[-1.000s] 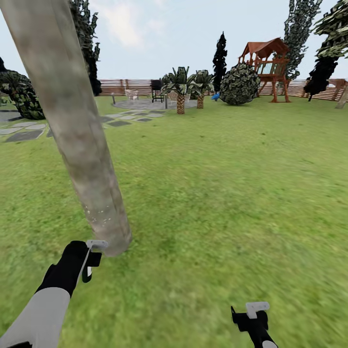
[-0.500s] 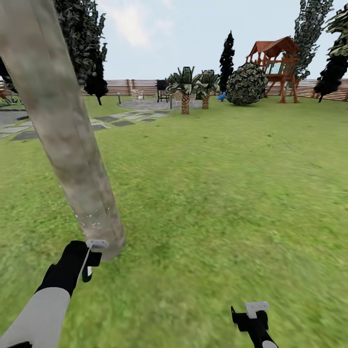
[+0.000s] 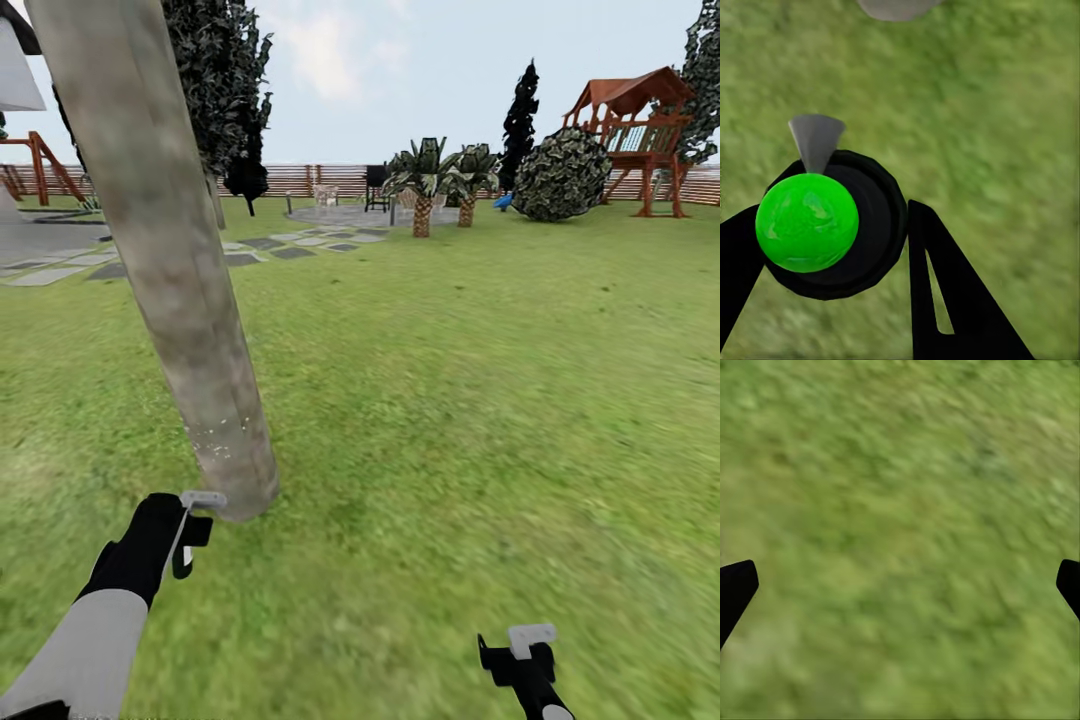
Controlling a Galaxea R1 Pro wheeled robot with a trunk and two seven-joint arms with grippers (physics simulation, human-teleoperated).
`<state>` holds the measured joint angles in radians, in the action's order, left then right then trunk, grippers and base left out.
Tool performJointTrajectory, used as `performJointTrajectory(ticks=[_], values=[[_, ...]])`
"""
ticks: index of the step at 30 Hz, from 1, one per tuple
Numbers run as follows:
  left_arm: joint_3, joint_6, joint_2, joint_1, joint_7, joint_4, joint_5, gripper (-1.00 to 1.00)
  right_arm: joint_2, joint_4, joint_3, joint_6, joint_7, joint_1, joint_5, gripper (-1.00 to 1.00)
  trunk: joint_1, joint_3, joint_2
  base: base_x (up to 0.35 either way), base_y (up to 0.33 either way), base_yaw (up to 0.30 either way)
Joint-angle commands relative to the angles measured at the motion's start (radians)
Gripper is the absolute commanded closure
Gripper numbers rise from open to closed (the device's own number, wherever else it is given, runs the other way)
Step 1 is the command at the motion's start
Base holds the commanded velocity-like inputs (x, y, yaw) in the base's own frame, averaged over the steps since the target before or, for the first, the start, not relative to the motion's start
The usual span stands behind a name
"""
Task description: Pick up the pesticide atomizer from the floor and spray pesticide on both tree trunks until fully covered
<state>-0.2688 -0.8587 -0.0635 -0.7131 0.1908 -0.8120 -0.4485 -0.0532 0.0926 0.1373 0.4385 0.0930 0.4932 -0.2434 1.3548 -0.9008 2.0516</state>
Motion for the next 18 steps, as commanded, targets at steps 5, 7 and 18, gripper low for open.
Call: performJointTrajectory(ticks=[5,7,18], values=[[-0.001,-0.012,-0.003,-0.067,0.010,0.000,-0.014,1.00,-0.002,-0.001,0.008,0.003,0.005,0.001,-0.011,-1.00,0.000,-0.001,0.000,0.003,-0.002,0.010],[-0.001,-0.031,-0.006,-0.107,0.010,0.003,-0.015,1.00,-0.002,-0.001,0.008,0.003,0.004,0.001,-0.011,-1.00,0.000,-0.001,0.000,0.000,0.000,0.000],[0.000,-0.042,-0.006,-0.121,0.012,-0.001,-0.013,1.00,-0.002,-0.001,0.008,0.003,0.004,0.001,-0.010,-1.00,0.000,-0.001,0.000,0.144,-0.087,0.000]])
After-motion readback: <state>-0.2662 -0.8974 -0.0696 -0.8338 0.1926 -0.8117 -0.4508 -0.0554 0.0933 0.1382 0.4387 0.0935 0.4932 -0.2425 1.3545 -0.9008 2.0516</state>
